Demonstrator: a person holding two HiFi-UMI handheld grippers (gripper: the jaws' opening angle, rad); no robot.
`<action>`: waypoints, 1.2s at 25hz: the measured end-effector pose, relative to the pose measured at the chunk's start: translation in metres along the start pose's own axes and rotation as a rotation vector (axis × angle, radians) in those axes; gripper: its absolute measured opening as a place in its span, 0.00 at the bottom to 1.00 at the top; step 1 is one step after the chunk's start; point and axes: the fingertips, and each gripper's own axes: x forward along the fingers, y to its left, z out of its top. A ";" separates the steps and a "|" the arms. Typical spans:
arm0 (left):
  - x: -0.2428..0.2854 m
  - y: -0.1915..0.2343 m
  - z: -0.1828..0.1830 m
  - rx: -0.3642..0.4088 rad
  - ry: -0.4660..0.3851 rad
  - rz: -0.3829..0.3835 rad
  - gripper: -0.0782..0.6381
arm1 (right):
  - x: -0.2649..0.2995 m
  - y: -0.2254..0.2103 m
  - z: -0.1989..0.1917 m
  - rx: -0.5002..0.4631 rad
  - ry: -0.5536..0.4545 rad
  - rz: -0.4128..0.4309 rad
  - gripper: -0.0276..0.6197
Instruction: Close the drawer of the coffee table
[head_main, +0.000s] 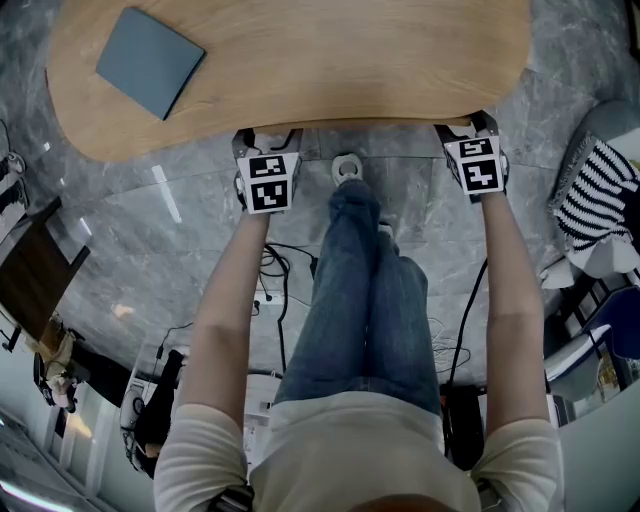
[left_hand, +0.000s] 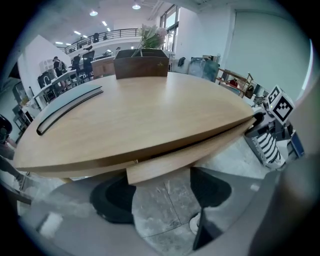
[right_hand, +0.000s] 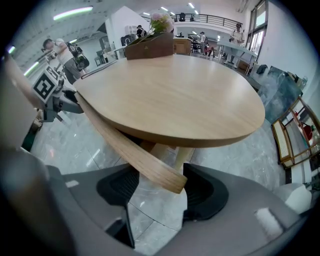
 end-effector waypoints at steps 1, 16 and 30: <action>0.001 0.001 0.002 -0.006 -0.003 0.003 0.59 | 0.001 -0.001 0.002 0.000 0.000 -0.001 0.46; -0.001 0.006 0.010 -0.233 -0.071 0.052 0.56 | 0.002 -0.010 0.012 0.034 -0.055 -0.072 0.47; -0.069 -0.033 -0.016 -0.451 -0.247 0.060 0.20 | -0.052 0.051 -0.005 0.250 -0.303 -0.100 0.21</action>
